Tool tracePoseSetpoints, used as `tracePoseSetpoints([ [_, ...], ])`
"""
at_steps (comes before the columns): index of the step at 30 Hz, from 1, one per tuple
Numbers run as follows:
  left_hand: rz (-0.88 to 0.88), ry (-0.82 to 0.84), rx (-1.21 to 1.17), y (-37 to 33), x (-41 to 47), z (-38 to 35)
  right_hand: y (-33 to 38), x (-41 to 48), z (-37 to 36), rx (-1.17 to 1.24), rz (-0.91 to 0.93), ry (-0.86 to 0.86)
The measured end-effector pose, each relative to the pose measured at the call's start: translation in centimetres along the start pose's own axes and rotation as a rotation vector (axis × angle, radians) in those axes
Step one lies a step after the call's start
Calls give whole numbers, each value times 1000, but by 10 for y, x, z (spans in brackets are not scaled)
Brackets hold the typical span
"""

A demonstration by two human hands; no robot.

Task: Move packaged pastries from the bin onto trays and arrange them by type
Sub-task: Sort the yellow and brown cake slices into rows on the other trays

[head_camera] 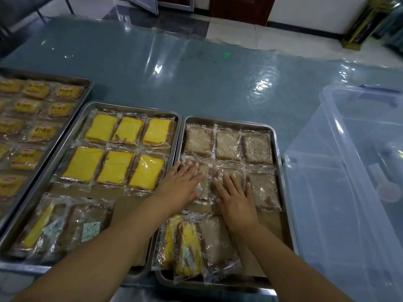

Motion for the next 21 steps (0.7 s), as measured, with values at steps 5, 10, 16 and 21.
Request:
tracePoseSetpoints([
  [5,-4,-25,-84,-1,-4,3,5,-14,20,201,-55,-177],
  [10,-60,-194,-226,-16,-20,22,-4,-58,17,521,-265,-199],
  [16,-109,-163,-225,-46,-38,13,-5,-84,-8,546,-473,63],
  [21,-132,-143,-250,-61,-36,10,-9,-89,-6,698,-618,74],
])
Point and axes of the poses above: each hand's wrist, its own x-axis towards the middle knuckle, its own z-axis out of the back of the hand, y = z × x, the point moved 5 cm from there along x, towards the middle knuckle, and after that the axes turned 7 degrees about -y, right-handed, at the moved point
